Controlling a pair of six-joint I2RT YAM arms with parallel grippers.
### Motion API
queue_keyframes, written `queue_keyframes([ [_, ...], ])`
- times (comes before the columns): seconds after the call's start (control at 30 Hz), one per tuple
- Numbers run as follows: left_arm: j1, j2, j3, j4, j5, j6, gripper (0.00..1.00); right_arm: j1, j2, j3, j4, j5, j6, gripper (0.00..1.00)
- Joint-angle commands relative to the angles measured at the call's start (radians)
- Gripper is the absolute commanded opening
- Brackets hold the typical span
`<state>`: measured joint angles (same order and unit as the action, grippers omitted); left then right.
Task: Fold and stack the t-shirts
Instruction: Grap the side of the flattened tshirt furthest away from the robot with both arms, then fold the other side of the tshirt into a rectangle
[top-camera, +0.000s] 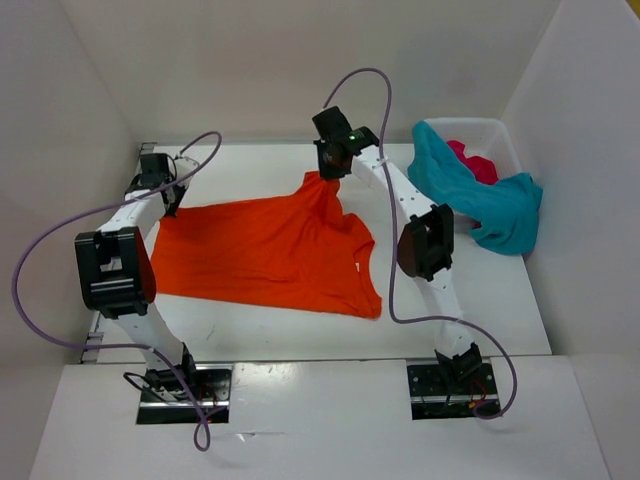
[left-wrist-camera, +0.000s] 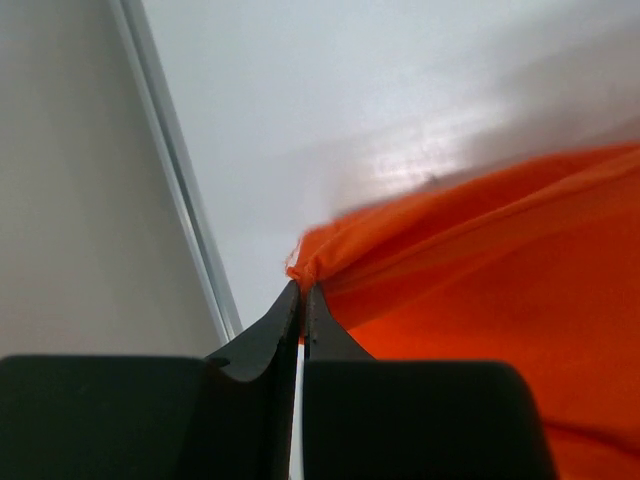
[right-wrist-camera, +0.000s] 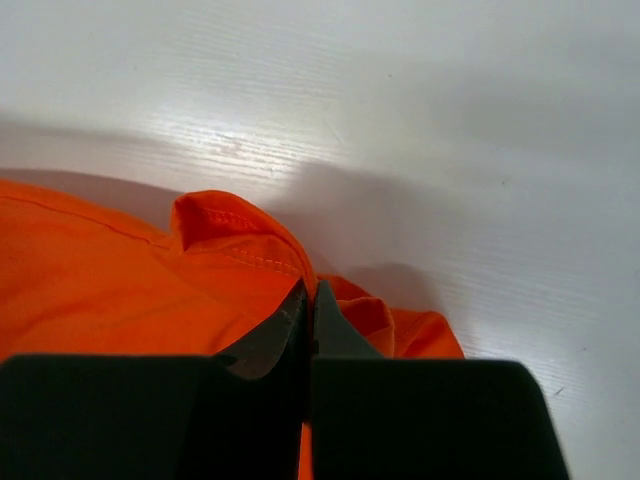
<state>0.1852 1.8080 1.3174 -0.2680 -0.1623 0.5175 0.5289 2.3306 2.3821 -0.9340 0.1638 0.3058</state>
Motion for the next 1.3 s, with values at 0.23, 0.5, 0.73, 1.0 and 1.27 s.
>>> queue_keyframes([
  [0.23, 0.030, -0.170, -0.237, 0.055, 0.003, 0.117, 0.00, 0.132, -0.245, -0.318, 0.035, 0.088, -0.042, 0.00],
  [0.5, 0.049, -0.134, -0.296, 0.107, -0.022, 0.177, 0.00, 0.152, -0.459, -0.842, 0.207, -0.024, 0.076, 0.00],
  [0.73, 0.049, -0.081, -0.305, 0.138, -0.059, 0.196, 0.00, 0.161, -0.459, -0.910, 0.253, -0.063, 0.096, 0.00],
  [1.0, 0.049, -0.059, -0.296, 0.128, -0.068, 0.196, 0.02, 0.161, -0.477, -0.962, 0.253, -0.135, 0.096, 0.03],
  [1.27, 0.049, -0.072, -0.331, 0.151, -0.079, 0.214, 0.17, 0.171, -0.478, -1.006, 0.271, -0.225, 0.087, 0.35],
])
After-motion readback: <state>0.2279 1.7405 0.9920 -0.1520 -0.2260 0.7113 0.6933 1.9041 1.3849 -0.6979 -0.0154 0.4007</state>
